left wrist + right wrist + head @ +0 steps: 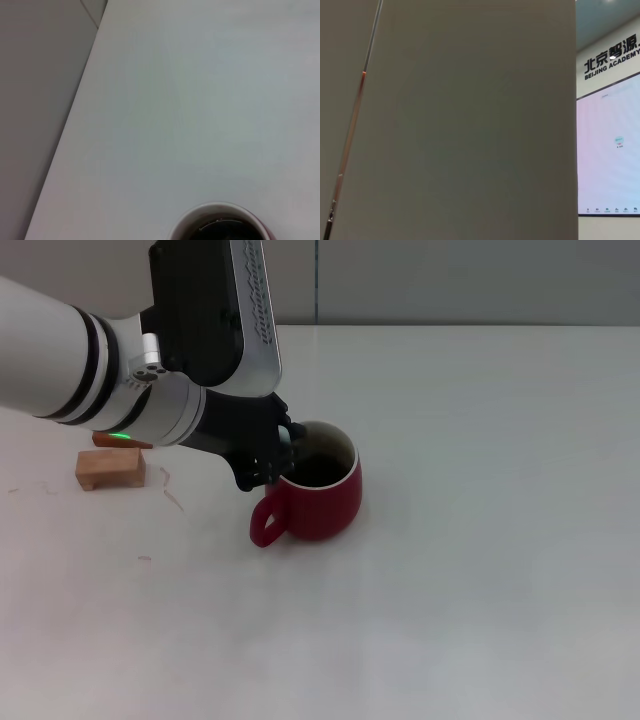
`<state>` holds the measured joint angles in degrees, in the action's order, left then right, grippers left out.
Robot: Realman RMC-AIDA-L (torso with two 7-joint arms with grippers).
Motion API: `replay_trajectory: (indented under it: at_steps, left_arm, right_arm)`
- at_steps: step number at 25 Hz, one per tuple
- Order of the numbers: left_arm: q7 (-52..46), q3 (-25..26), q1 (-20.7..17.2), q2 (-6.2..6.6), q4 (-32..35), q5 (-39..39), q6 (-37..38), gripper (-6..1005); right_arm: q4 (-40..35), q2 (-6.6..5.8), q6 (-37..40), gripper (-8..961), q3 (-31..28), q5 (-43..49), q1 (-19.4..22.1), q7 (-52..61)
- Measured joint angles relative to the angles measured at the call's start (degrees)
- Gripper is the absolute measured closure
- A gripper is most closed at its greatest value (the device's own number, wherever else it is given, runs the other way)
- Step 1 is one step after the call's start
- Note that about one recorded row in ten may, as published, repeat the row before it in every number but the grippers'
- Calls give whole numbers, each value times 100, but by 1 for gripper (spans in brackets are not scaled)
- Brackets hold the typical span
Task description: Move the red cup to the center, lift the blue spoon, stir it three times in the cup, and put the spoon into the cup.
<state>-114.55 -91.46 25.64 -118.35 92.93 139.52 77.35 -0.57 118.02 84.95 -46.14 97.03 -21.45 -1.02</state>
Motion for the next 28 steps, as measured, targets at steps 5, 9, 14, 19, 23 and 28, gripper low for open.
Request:
replay_trajectory:
  at_steps: [5, 9, 14, 19, 23, 28]
  left_arm:
    - [-103, -13, 23, -6, -130, 32, -49, 758]
    - [-233, 24, 88, 1, -285, 35, -18, 740]
    - [-282, 38, 70, 3, -287, 39, -21, 661]
    - [-296, 378, 35, 0, -98, -172, -69, 523]
    - [-195, 954, -3, 15, -39, -977, -213, 503]
    - [424, 1966, -298, 7, -538, -3030, -844, 477]
  right_arm:
    - [-8, -12, -5, 327, 0, 0, -5, 0]
    - [-22, -18, -8, 327, 0, 0, -10, 0]
    - [-47, -19, -19, 327, 0, 0, -29, 0]
    - [-50, -25, -71, 327, 0, -1, -43, 0]
    - [-61, -34, -84, 326, 0, -1, -44, 1]
    - [-74, -36, -87, 326, -8, -22, -37, 2]
